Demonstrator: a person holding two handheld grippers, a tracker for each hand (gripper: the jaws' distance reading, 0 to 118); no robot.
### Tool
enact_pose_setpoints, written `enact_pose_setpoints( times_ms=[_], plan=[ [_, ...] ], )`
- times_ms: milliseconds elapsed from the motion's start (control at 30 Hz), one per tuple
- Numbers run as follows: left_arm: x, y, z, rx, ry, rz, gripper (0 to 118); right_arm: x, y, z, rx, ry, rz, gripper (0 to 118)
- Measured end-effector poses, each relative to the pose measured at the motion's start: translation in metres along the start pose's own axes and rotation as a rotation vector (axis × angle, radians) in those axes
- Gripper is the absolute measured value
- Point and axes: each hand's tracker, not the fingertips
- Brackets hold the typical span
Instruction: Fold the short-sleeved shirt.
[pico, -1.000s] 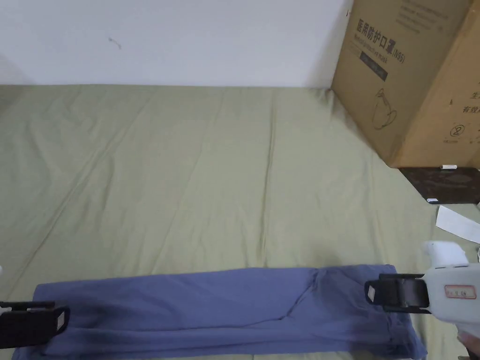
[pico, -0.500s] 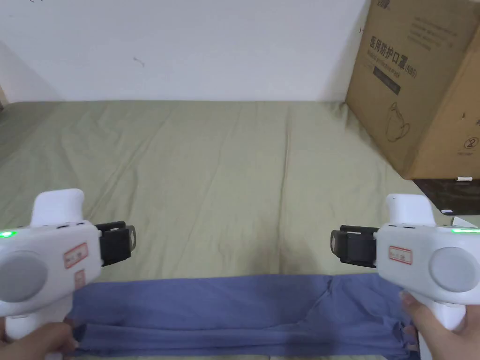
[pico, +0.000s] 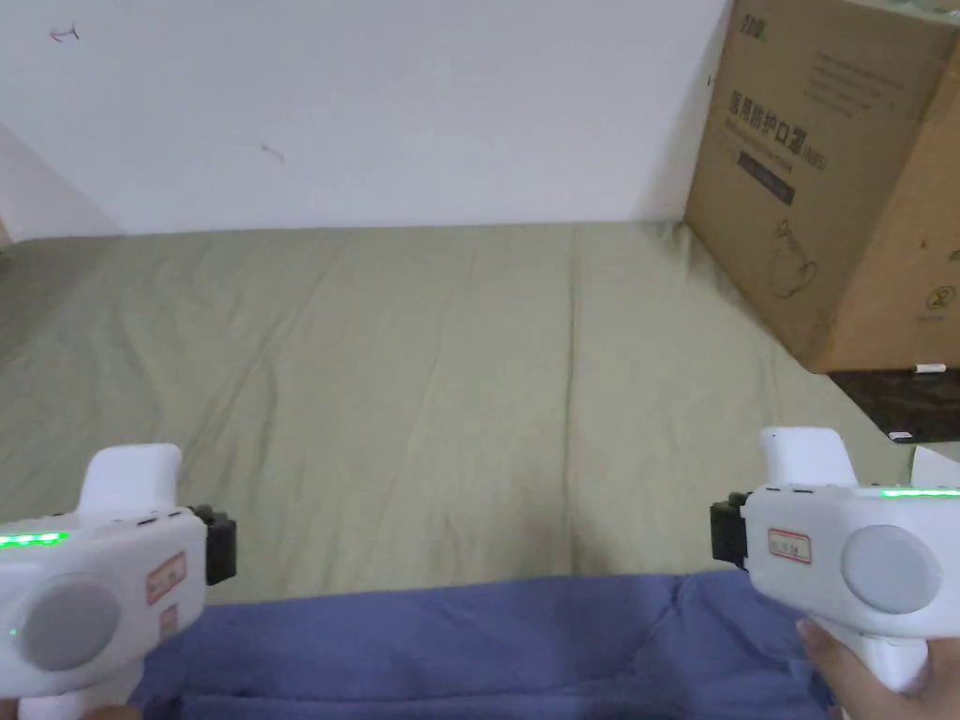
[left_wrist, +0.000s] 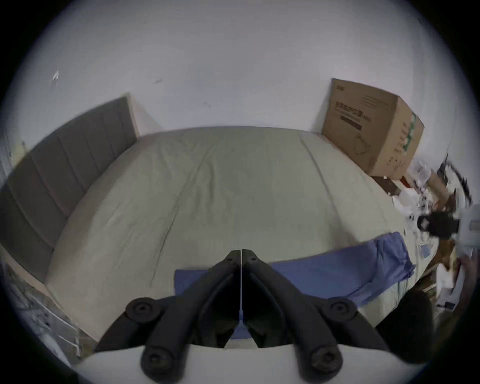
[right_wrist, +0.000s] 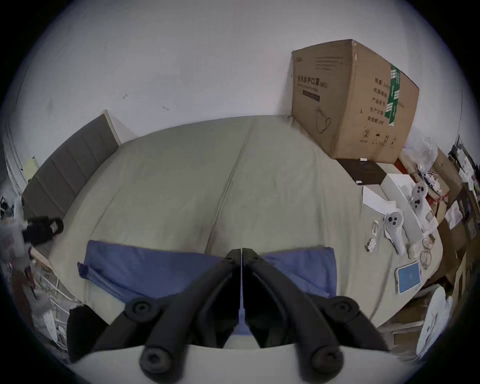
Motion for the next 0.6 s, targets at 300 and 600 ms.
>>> enact_pose_setpoints(
  times_ms=[300, 600],
  plan=[
    [-0.159, -0.043, -0.059, -0.217, -0.407, 0.38, 46, 0.0, -0.011, 0.001, -0.005, -0.01, 0.056, 1],
    [-0.175, -0.103, -0.129, -0.362, -0.669, 0.616, 118, 0.001, -0.013, -0.014, -0.048, 0.059, -0.055, 1]
  ],
)
